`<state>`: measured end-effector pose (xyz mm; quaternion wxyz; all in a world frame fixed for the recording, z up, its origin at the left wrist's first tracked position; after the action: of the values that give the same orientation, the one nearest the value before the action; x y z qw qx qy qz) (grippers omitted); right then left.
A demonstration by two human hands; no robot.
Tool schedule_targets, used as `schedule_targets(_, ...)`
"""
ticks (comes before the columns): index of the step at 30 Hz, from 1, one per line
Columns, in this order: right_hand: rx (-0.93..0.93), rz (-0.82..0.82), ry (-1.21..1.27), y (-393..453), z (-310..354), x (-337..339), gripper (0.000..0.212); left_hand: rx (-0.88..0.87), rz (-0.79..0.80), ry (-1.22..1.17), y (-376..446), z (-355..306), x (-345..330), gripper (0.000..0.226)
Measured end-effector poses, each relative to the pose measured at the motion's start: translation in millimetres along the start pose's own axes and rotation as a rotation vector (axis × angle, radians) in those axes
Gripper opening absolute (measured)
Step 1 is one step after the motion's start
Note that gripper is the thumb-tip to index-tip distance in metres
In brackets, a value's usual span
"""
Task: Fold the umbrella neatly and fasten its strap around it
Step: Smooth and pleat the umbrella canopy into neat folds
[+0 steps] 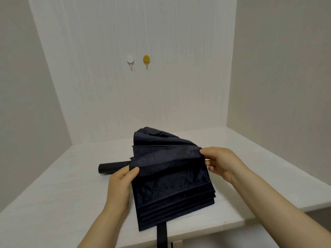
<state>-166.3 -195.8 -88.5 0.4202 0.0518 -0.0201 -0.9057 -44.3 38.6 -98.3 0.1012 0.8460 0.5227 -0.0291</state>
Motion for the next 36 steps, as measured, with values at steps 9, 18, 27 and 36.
schedule_targets(9,0.166,-0.065,-0.106,-11.3,29.6,5.5,0.015,-0.024,-0.072,0.026,-6.3,-8.8,3.5,0.033)
schedule_targets(18,0.036,-0.023,-0.118,-18.3,0.4,11.3,0.01,0.052,-0.042,0.19,-13.1,-4.5,12.1,0.038)
schedule_targets(27,-0.107,0.026,-0.176,-15.0,-19.0,9.8,0.02,0.16,-0.071,0.336,-5.5,5.4,11.6,0.053)
schedule_targets(36,-0.018,0.045,0.005,-16.3,-18.4,4.7,0.01,0.241,-0.055,0.18,-7.8,11.8,18.9,0.026)
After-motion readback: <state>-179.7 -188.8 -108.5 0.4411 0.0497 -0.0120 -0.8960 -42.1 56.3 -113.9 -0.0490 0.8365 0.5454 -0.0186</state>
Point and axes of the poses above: each hand's wrist, its own y-axis towards the middle knuckle, its own x-axis out of the back of the hand, z = x × y, the point moved 7 cm from there along y, towards the middle knuckle, and after that the axes turned 12 degrees about x, right-handed, at the moved point
